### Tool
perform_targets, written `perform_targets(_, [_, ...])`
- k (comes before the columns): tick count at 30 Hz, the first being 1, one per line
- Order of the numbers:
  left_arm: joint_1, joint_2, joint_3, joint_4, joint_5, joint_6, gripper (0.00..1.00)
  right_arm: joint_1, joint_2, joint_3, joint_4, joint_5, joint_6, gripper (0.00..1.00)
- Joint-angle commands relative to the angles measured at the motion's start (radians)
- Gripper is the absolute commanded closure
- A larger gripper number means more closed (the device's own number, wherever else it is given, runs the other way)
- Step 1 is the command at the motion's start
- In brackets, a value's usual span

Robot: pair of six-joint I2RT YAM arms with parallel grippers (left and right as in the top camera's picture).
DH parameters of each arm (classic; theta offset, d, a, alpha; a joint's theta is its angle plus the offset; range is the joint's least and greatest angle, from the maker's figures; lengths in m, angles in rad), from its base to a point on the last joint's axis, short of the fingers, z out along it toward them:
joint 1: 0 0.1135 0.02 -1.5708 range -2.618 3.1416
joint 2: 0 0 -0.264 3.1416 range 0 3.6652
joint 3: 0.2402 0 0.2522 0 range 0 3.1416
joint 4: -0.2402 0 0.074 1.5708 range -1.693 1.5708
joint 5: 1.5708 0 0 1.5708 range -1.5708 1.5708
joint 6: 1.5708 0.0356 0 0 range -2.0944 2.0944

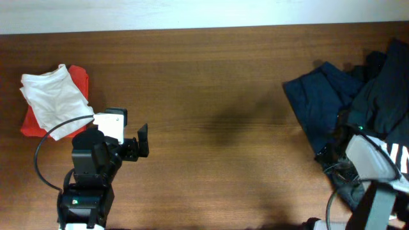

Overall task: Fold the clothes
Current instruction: 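Grasp the black NIKE t-shirt from the right pile with the right gripper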

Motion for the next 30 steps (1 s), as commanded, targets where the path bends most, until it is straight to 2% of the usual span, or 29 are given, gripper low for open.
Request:
perform_targets(1, [0.0,0.0,0.022,0.003,0.011,-0.006,0.01,-0.006,0.081,0.002,0.011,0.033,0.018,0.3])
perform_targets(2, [0.0,0.0,0.022,0.003,0.011,-0.006,0.01,-0.006,0.093,0.002,0.01,0.033,0.018,0.46])
perform_targets(3, [0.0,0.0,0.022,0.003,0.011,-0.006,0.01,-0.006,0.092,0.002,0.01,0.033,0.017,0.7])
perform_targets(5, [0.0,0.0,0.022,0.003,0.011,-0.006,0.01,-0.006,0.092,0.002,0.008,0.031,0.017,0.95])
perform_targets(8, [0.0,0.0,0.022,0.003,0.011,-0.006,0.01,-0.006,0.068,0.056,-0.053,-0.002,0.016,0.96])
perform_targets(11, [0.0,0.0,0.022,0.003,0.011,-0.006,0.01,-0.006,0.016,0.262,-0.224,-0.064,-0.079,0.96])
perform_targets(13, [0.0,0.0,0.022,0.004,0.01,-0.005,0.01,-0.006,-0.003,0.37,-0.274,-0.158,-0.137,0.96])
perform_targets(16, [0.0,0.0,0.021,0.007,0.011,-0.006,0.01,-0.005,-0.029,0.612,-0.284,-0.686,-0.531,0.96])
perform_targets(18, [0.0,0.0,0.022,0.007,0.011,-0.006,0.01,0.015,-0.042,0.751,-0.332,-0.973,-0.676,0.96])
perform_targets(20, [0.0,0.0,0.022,0.007,0.011,-0.006,0.01,0.117,-0.048,0.782,-0.407,-0.981,-0.685,0.96])
perform_targets(22, [0.0,0.0,0.021,0.007,0.011,-0.006,0.01,0.354,-0.048,0.781,-0.437,-0.983,-0.686,0.96])
perform_targets(25, [0.0,0.0,0.021,0.007,0.011,-0.006,0.01,0.626,-0.047,0.78,-0.303,-0.975,-0.626,0.96])
perform_targets(26, [0.0,0.0,0.021,0.007,0.011,-0.006,0.01,0.738,-0.04,0.779,-0.222,-0.869,-0.539,0.96])
perform_targets(28, [0.0,0.0,0.021,0.007,0.011,-0.006,0.01,0.848,0.006,0.779,-0.203,-0.729,-0.495,0.96])
perform_targets(30, [0.0,0.0,0.021,0.006,0.011,-0.006,0.01,0.911,0.074,0.779,-0.2,-0.729,-0.495,0.96])
